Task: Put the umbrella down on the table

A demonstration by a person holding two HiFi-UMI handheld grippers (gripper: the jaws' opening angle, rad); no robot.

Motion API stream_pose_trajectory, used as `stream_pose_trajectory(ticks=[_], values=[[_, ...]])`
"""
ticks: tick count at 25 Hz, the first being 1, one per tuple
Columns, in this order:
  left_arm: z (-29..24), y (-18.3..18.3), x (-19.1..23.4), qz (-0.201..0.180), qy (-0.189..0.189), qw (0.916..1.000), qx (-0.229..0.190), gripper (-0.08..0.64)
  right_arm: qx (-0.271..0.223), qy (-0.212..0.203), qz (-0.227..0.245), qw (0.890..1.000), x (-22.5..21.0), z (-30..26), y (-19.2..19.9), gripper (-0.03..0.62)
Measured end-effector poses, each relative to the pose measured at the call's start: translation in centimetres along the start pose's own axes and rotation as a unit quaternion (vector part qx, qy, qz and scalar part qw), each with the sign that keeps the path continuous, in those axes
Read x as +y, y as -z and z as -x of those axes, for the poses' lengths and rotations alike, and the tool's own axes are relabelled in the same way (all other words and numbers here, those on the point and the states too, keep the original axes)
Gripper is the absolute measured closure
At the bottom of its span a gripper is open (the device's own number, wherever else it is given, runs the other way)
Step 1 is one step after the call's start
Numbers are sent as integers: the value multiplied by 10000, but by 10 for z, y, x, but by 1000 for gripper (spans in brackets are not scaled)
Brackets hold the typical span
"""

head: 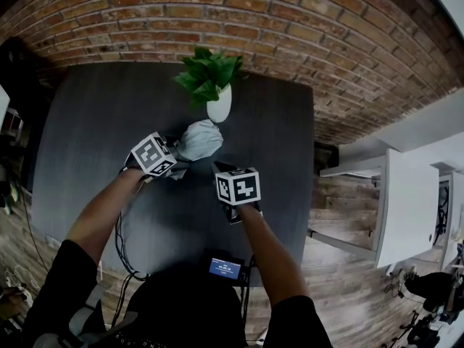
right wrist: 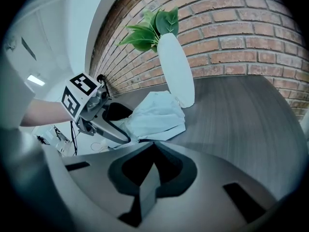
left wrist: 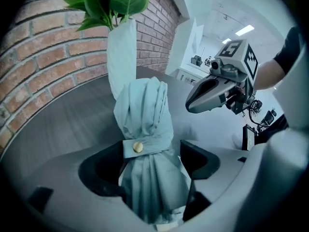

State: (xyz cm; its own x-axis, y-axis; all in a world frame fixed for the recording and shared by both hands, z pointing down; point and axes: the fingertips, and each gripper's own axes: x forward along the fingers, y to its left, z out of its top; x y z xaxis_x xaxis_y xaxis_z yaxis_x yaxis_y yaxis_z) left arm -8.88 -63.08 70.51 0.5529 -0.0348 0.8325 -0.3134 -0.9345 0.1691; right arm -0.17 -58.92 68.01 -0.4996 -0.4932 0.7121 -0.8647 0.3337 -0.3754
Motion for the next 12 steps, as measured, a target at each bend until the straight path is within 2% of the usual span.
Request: stream_pose_trajectory(ticks=[4,9,12], values=[[18,0,1,163,-236,9994,-202,207,-30,-36,90,9999,7,5,-1,584],[55,-5,5,217,-943,9932,-650,210,-65,-79,255,9996,15,16,-3,584],[77,-5,-3,327,-1171,9882,-933,277,-113,-149,402,9990,22,25,-3,584]])
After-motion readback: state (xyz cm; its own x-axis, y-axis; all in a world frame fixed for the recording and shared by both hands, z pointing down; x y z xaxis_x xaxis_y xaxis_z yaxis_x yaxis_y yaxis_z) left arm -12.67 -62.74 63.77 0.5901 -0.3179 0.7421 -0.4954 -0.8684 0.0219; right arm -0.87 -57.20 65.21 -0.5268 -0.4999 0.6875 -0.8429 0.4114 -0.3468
